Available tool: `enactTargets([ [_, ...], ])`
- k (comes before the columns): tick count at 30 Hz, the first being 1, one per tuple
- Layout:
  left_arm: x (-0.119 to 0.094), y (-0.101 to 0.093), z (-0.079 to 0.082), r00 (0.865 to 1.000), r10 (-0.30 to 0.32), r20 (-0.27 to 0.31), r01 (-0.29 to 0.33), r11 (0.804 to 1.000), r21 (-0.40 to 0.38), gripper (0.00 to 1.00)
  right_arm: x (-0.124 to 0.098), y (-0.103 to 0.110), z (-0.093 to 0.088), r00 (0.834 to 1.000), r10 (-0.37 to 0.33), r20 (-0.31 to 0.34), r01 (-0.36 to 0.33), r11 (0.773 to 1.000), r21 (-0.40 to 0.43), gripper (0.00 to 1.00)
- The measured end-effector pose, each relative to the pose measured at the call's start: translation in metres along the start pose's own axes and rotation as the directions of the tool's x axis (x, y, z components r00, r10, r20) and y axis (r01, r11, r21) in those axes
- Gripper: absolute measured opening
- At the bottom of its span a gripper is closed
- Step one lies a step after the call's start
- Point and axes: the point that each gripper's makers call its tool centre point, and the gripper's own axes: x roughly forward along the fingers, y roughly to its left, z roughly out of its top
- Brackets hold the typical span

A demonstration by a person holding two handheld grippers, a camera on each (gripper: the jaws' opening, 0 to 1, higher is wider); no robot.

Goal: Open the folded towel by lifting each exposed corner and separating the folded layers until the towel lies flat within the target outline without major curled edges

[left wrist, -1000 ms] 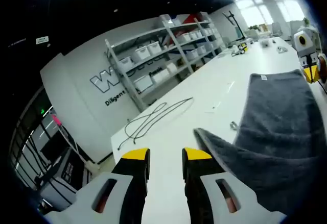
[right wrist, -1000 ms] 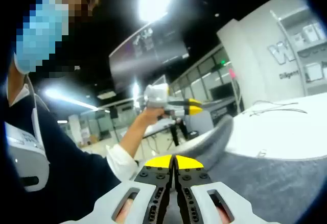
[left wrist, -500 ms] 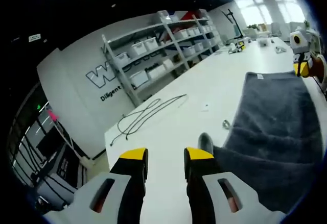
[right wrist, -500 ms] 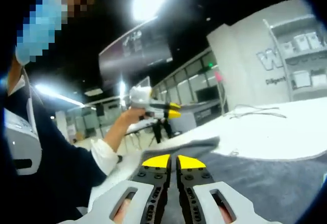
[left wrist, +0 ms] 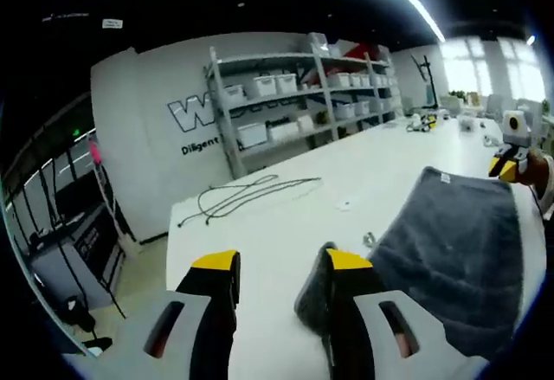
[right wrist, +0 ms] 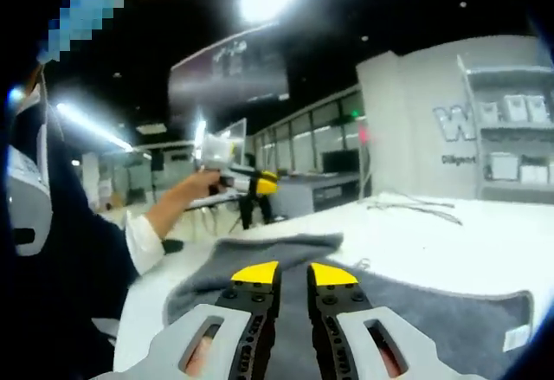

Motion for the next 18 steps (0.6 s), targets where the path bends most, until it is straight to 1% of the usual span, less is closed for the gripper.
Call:
enactTargets([
  [4, -0.007, -0.006, -0.019, 0.999, -0.007, -0.036, 0.007, 1.0, -0.003, 0.39, -0.003, -0.003, 0.003, 1.0, 0.006, 0.006, -0.006, 1.0, -0.01, 0.1],
  [5, -0.009, -0.007, -0.022, 0.999, -0.007, -0.04, 0.006, 1.0, -0.014, 0.39, -0.003, -0.004, 0.003, 1.0, 0.004, 0.005, -0.004, 1.0, -0.016, 0.1],
  [9, -0.017, -0.011, -0.03, 0.999, -0.01, -0.039, 0.008, 0.999, -0.05, 0.39, -0.007, -0.012, 0.005, 1.0, -0.009, 0.002, 0.009, 0.999, -0.036, 0.11],
  [12, -0.025, -0.015, -0.039, 0.999, 0.0, -0.052, -0.003, 0.998, -0.064, 0.39, -0.012, -0.019, 0.006, 1.0, -0.019, 0.001, 0.019, 0.999, -0.047, 0.11],
  [13, -0.027, -0.02, -0.04, 0.999, -0.012, -0.046, 0.008, 0.996, -0.084, 0.39, -0.013, -0.022, 0.007, 1.0, -0.02, 0.002, 0.021, 0.999, -0.043, 0.11],
  [14, -0.03, -0.026, -0.038, 0.999, -0.033, -0.03, 0.029, 0.992, -0.123, 0.39, -0.015, -0.024, 0.008, 1.0, -0.016, 0.003, 0.016, 0.999, -0.03, 0.11],
  [15, -0.032, -0.029, -0.037, 0.999, -0.038, -0.016, 0.035, 0.99, -0.137, 0.39, -0.016, -0.025, 0.009, 1.0, -0.013, 0.004, 0.013, 0.999, -0.029, 0.11],
  [17, -0.037, -0.032, -0.038, 0.999, -0.032, -0.016, 0.029, 0.99, -0.135, 0.39, -0.018, -0.029, 0.01, 1.0, -0.018, -0.013, 0.017, 0.998, -0.062, 0.11],
  [18, -0.04, -0.034, -0.043, 0.999, -0.02, -0.035, 0.016, 0.992, -0.126, 0.39, -0.02, -0.032, 0.01, 1.0, -0.02, -0.019, 0.018, 0.997, -0.071, 0.11],
])
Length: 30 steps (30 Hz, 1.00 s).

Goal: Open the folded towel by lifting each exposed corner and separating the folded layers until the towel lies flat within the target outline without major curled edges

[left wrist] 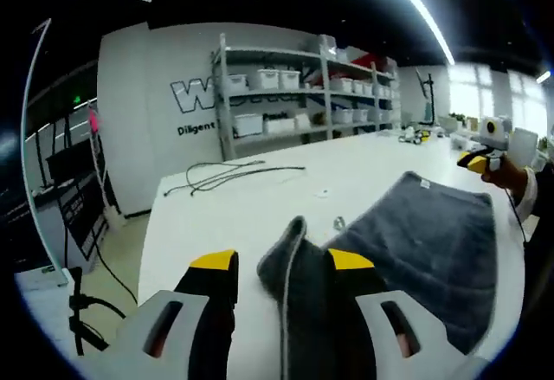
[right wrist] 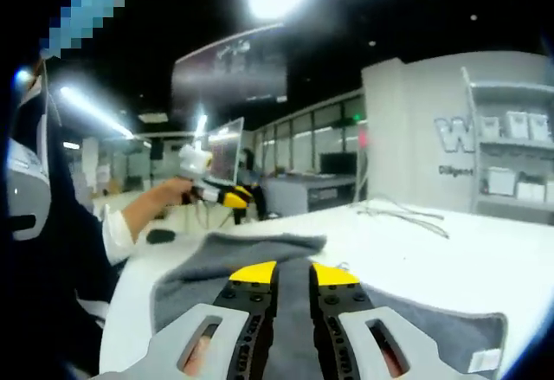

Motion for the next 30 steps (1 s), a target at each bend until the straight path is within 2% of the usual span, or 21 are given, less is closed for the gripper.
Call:
enactTargets([
  [6, -0.009, -0.002, -0.018, 0.999, 0.03, -0.039, -0.03, 1.0, -0.005, 0.39, -0.007, -0.016, 0.0, 1.0, -0.013, -0.02, 0.012, 1.0, -0.028, 0.11],
  [9, -0.014, -0.007, -0.027, 0.997, 0.043, -0.069, -0.042, 0.999, 0.016, 0.39, -0.01, -0.02, 0.001, 1.0, -0.003, -0.018, 0.003, 1.0, -0.027, 0.14],
  [16, -0.022, -0.009, -0.041, 0.994, 0.069, -0.086, -0.07, 0.998, -0.006, 0.39, -0.019, -0.038, -0.004, 0.999, -0.023, -0.036, 0.022, 0.999, -0.026, 0.15],
  [28, -0.042, -0.004, -0.068, 0.986, 0.124, -0.11, -0.13, 0.99, -0.053, 0.39, -0.038, -0.086, -0.016, 0.992, -0.1, -0.077, 0.097, 0.995, -0.035, 0.17],
  [30, -0.045, -0.006, -0.074, 0.984, 0.128, -0.121, -0.136, 0.989, -0.059, 0.39, -0.04, -0.094, -0.02, 0.991, -0.101, -0.083, 0.1, 0.995, -0.013, 0.17],
])
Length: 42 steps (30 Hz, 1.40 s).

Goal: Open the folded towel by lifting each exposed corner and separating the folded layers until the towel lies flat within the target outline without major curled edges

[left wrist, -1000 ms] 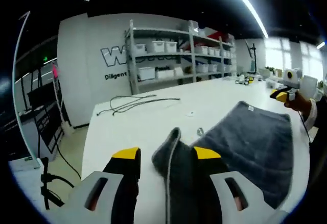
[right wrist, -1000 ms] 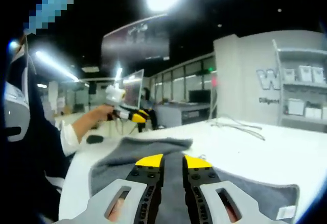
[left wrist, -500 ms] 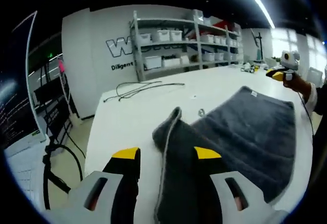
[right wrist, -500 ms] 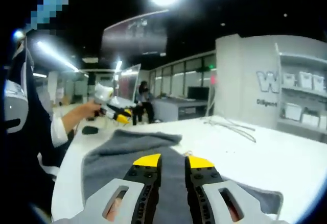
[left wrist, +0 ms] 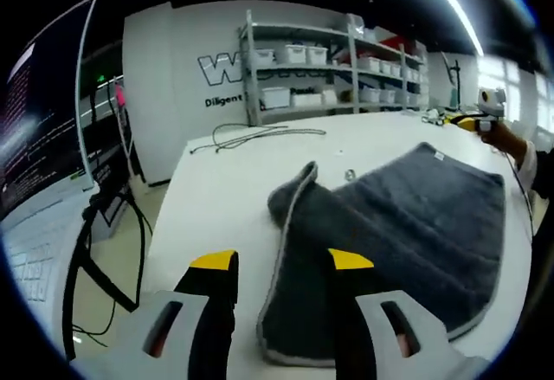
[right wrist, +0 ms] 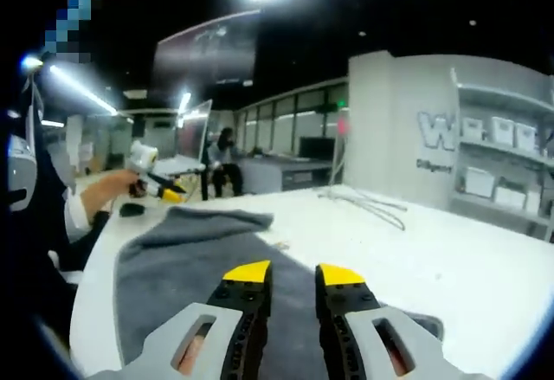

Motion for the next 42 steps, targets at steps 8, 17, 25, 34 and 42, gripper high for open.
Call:
enactTargets([
  [8, -0.002, -0.001, -0.019, 0.998, 0.054, -0.011, -0.054, 0.999, -0.007, 0.39, -0.004, -0.026, -0.01, 0.999, -0.038, -0.027, 0.038, 0.999, -0.002, 0.21],
  [17, -0.007, 0.003, -0.034, 0.995, 0.099, -0.034, -0.099, 0.995, -0.016, 0.38, -0.007, -0.056, -0.03, 0.992, -0.082, -0.094, 0.08, 0.997, -0.018, 0.23],
  [25, -0.011, 0.003, -0.047, 0.993, 0.101, -0.068, -0.104, 0.993, -0.049, 0.33, -0.006, -0.081, -0.042, 0.984, -0.119, -0.133, 0.116, 0.993, -0.028, 0.24],
  [34, -0.013, 0.007, -0.053, 0.991, 0.129, -0.042, -0.133, 0.983, -0.127, 0.32, -0.005, -0.125, -0.061, 0.96, -0.205, -0.19, 0.194, 0.978, -0.078, 0.25],
  [42, -0.016, 0.008, -0.057, 0.989, 0.145, -0.035, -0.149, 0.978, -0.146, 0.3, -0.004, -0.148, -0.075, 0.945, -0.221, -0.242, 0.206, 0.975, -0.085, 0.25],
])
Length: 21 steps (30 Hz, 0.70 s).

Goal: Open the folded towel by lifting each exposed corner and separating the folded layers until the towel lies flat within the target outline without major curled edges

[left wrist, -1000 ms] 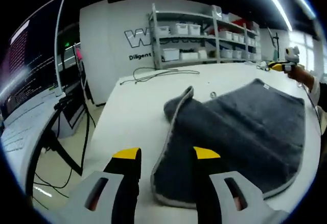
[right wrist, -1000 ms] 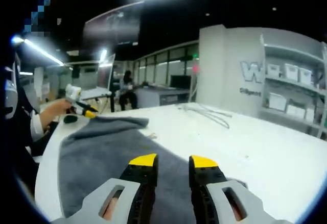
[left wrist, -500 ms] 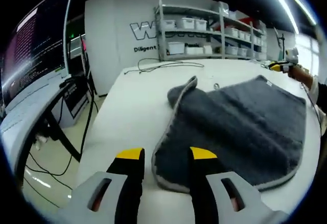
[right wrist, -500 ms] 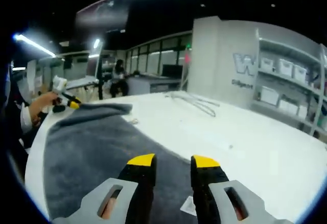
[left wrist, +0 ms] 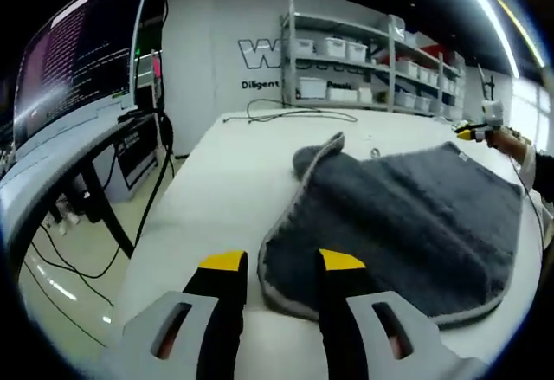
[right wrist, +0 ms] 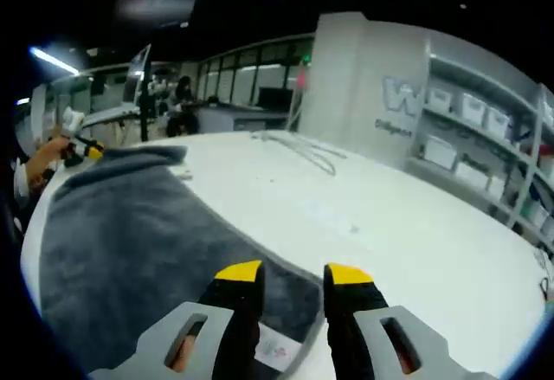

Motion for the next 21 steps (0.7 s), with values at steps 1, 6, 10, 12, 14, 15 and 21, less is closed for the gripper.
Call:
enactTargets([
  [1, 0.0, 0.0, 0.0, 1.0, 0.0, 0.005, 0.0, 1.0, -0.008, 0.3, 0.001, -0.001, -0.002, 1.0, 0.001, -0.006, -0.001, 1.0, 0.0, 0.25],
  [6, -0.001, -0.003, -0.002, 1.0, -0.006, 0.01, 0.006, 0.999, -0.035, 0.3, 0.005, -0.007, -0.012, 0.999, 0.001, -0.035, -0.001, 1.0, -0.007, 0.25],
  [10, -0.002, -0.003, -0.003, 1.0, -0.002, 0.015, 0.003, 0.999, -0.043, 0.3, 0.01, -0.019, -0.02, 0.998, 0.003, -0.055, -0.003, 1.0, -0.009, 0.24],
  [12, -0.003, -0.001, -0.004, 1.0, 0.005, 0.013, -0.004, 0.999, -0.045, 0.3, 0.013, -0.022, -0.026, 0.997, 0.007, -0.072, -0.008, 1.0, -0.014, 0.24],
  [14, -0.003, -0.001, -0.005, 1.0, 0.01, 0.016, -0.009, 0.999, -0.048, 0.27, 0.013, -0.022, -0.03, 0.997, 0.003, -0.082, -0.004, 1.0, -0.015, 0.23],
  [15, -0.003, 0.0, -0.005, 1.0, 0.011, 0.02, -0.01, 0.999, -0.044, 0.26, 0.013, -0.023, -0.032, 0.997, 0.003, -0.08, -0.004, 1.0, -0.015, 0.23],
  [21, -0.003, -0.003, -0.006, 1.0, 0.006, 0.027, -0.005, 0.999, -0.054, 0.25, 0.018, -0.023, -0.037, 0.996, 0.018, -0.09, -0.018, 1.0, 0.0, 0.19],
])
